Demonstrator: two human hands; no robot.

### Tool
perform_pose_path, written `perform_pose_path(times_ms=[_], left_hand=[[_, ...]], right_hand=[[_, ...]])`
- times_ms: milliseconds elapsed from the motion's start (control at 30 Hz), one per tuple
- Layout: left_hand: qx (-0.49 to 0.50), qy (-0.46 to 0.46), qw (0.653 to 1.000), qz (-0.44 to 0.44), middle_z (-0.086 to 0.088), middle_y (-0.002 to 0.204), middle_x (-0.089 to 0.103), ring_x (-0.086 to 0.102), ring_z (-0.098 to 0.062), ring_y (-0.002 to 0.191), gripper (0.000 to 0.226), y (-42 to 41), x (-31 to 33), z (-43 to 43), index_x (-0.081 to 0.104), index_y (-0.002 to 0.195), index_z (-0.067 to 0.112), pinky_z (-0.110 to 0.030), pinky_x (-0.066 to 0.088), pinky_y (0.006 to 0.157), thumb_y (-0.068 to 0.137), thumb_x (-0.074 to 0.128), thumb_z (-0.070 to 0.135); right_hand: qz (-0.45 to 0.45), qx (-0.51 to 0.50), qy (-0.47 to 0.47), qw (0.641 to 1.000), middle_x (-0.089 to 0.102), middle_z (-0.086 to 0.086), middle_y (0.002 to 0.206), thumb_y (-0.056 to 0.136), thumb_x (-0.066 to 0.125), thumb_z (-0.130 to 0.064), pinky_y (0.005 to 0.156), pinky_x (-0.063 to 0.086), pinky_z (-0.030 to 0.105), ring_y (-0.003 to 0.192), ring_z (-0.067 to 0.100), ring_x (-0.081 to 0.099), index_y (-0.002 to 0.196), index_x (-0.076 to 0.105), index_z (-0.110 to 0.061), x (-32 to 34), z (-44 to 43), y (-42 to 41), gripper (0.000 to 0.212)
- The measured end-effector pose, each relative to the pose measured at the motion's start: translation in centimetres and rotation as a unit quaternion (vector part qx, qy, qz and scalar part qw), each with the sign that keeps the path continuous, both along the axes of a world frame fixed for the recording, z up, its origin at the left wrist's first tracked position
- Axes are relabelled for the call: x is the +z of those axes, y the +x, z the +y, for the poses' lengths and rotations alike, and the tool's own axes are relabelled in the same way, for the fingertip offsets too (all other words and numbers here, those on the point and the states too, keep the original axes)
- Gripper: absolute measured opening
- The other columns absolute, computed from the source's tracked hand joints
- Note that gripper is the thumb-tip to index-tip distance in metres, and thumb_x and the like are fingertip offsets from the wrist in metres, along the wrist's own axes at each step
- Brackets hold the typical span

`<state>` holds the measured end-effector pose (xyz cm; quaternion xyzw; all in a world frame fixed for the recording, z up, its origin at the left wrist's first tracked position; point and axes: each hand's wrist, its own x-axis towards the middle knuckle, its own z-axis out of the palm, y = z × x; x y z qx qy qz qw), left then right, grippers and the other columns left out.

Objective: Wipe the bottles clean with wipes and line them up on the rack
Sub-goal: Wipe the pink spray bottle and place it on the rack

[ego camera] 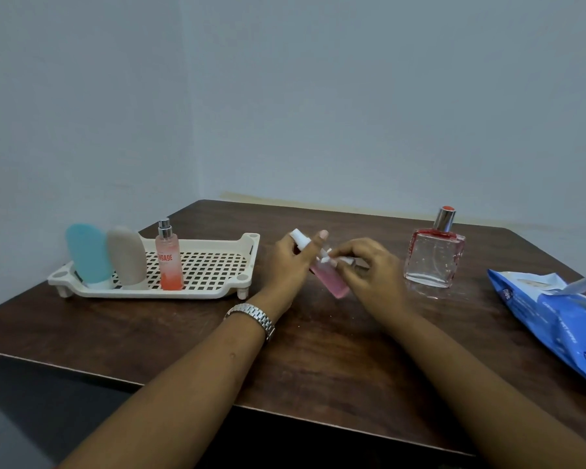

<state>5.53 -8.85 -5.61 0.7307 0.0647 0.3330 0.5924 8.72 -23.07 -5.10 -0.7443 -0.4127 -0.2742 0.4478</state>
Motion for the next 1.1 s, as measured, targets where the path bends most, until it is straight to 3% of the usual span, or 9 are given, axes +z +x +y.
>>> perform_pose_path(times_ms=[133, 200, 333, 467, 667, 767, 900, 1000, 1100], left_hand=[[-0.061, 0.094, 0.993, -0.024, 0.004, 0.067, 0.061, 0.056, -0.005, 0.060, 0.021, -0.6, 0.3, -1.0, 0.059, 0.075, 0.019, -0.020, 0.044, 0.056, 0.085, 0.069, 0.034], [-0.075, 0.109, 0.990, -0.049, 0.004, 0.068, 0.062, 0.061, -0.010, 0.062, 0.016, -0.6, 0.2, -1.0, 0.059, 0.076, 0.022, -0.026, 0.048, 0.056, 0.082, 0.071, 0.033], [-0.078, 0.098, 0.990, -0.065, 0.005, 0.090, 0.069, 0.069, -0.021, 0.083, 0.025, -0.7, 0.2, -0.9, 0.064, 0.094, 0.034, -0.039, 0.058, 0.067, 0.073, 0.070, 0.048], [-0.100, 0.104, 0.988, -0.057, 0.002, 0.100, 0.071, 0.067, -0.007, 0.088, 0.025, -0.5, 0.3, -0.8, 0.069, 0.104, 0.026, -0.025, 0.057, 0.070, 0.079, 0.073, 0.031], [-0.109, 0.110, 0.985, -0.072, 0.010, 0.103, 0.070, 0.066, 0.001, 0.093, 0.021, -0.6, 0.3, -0.6, 0.070, 0.103, 0.020, -0.028, 0.055, 0.079, 0.083, 0.073, 0.021], [-0.117, 0.105, 0.985, -0.072, 0.011, 0.108, 0.069, 0.065, 0.003, 0.098, 0.022, -0.5, 0.3, -0.5, 0.070, 0.105, 0.019, -0.026, 0.056, 0.083, 0.083, 0.072, 0.022], [-0.123, 0.094, 0.986, -0.063, 0.004, 0.100, 0.072, 0.068, -0.008, 0.096, 0.026, -0.4, 0.2, -0.7, 0.069, 0.106, 0.022, -0.028, 0.056, 0.081, 0.081, 0.075, 0.027], [-0.100, 0.077, 0.991, -0.053, -0.002, 0.098, 0.073, 0.069, -0.017, 0.092, 0.019, -0.2, 0.1, -0.5, 0.072, 0.099, 0.017, -0.034, 0.056, 0.079, 0.082, 0.074, 0.026], [-0.087, 0.061, 0.994, -0.040, -0.007, 0.095, 0.073, 0.067, -0.011, 0.081, 0.024, 0.1, -0.1, -0.5, 0.072, 0.096, 0.007, -0.032, 0.054, 0.073, 0.082, 0.072, 0.026]], right_hand=[[0.133, 0.048, 0.099, 0.985, 0.066, -0.004, 0.087, 0.084, 0.067, -0.007, 0.074, 0.050, 0.017, 0.084, 0.003, 0.062, 0.085, 0.064, -0.022, 0.0, -0.4, 0.5, 0.015], [0.201, 0.102, 0.133, 0.965, 0.068, 0.000, 0.089, 0.085, 0.067, -0.010, 0.078, 0.055, 0.028, 0.088, 0.011, 0.066, 0.088, 0.064, -0.020, 0.1, -0.4, 0.7, 0.011], [0.206, 0.110, 0.091, 0.968, 0.072, 0.000, 0.087, 0.087, 0.064, -0.011, 0.076, 0.055, 0.032, 0.086, 0.015, 0.068, 0.088, 0.070, -0.022, 0.1, -0.4, 1.1, 0.013], [0.261, 0.098, 0.042, 0.959, 0.072, 0.004, 0.088, 0.091, 0.058, -0.011, 0.076, 0.055, 0.039, 0.086, 0.019, 0.067, 0.093, 0.071, -0.017, -0.2, -0.9, 1.8, 0.015], [0.226, 0.173, 0.110, 0.952, 0.071, 0.004, 0.094, 0.090, 0.054, 0.005, 0.079, 0.053, 0.021, 0.089, 0.008, 0.066, 0.096, 0.069, -0.007, 0.9, -0.2, 0.2, 0.020], [0.185, 0.150, 0.066, 0.969, 0.072, 0.001, 0.095, 0.091, 0.053, 0.003, 0.082, 0.054, 0.028, 0.094, 0.013, 0.067, 0.094, 0.070, -0.019, 0.8, -0.2, 0.4, 0.029], [0.214, 0.098, 0.025, 0.972, 0.071, 0.003, 0.094, 0.093, 0.053, -0.006, 0.081, 0.053, 0.039, 0.092, 0.019, 0.065, 0.096, 0.070, -0.017, 0.5, -0.5, 1.5, 0.021], [0.199, 0.024, -0.087, 0.976, 0.067, 0.001, 0.093, 0.094, 0.049, -0.007, 0.067, 0.046, 0.018, 0.081, 0.009, 0.059, 0.102, 0.069, -0.010, 0.3, -0.7, 1.8, 0.022], [0.203, -0.017, -0.159, 0.966, 0.067, 0.003, 0.101, 0.094, 0.047, -0.005, 0.068, 0.041, 0.019, 0.091, 0.014, 0.058, 0.107, 0.068, -0.010, 0.3, -1.2, 1.8, 0.026]])
